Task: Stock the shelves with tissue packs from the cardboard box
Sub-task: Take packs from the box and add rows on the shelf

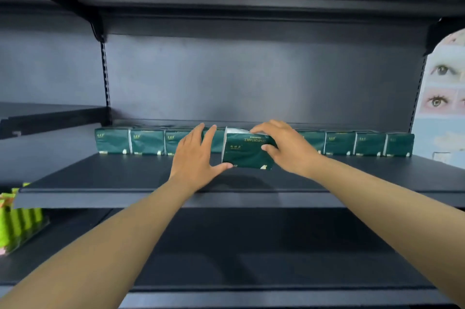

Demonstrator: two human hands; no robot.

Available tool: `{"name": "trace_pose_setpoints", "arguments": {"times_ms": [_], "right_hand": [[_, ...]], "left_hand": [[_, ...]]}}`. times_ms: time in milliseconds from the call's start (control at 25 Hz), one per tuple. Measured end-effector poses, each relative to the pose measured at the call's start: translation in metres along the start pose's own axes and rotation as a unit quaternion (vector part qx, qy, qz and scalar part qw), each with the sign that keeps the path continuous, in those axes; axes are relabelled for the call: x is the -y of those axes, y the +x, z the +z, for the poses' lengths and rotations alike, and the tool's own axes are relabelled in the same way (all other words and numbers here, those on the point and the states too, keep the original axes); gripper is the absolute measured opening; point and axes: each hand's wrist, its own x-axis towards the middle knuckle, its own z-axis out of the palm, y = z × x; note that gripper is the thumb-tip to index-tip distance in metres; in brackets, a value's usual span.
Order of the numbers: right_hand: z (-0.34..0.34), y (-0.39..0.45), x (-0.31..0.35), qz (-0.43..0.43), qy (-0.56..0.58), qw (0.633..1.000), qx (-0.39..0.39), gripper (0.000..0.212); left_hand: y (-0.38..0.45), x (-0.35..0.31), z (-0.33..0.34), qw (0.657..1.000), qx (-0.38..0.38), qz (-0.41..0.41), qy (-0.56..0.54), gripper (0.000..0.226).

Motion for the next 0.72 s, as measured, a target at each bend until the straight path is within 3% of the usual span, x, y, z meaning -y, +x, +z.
{"name": "trace_pose_setpoints", "arguments": {"times_ms": [360,720], "right_hand": [[0.141,0.132,-0.042,0.07,0.009,0.997,-0.007,0.039],[0.222,0.182,-0.069,0.057,-0.056,0.996,-0.04,0.051]], "left_hand": [[0.066,0.131,0.114,0.995,0.076,-0.033,0.063,0.107],[0.105,0.159,0.172,0.997,0.056,0.007,0.061,0.108]]}}
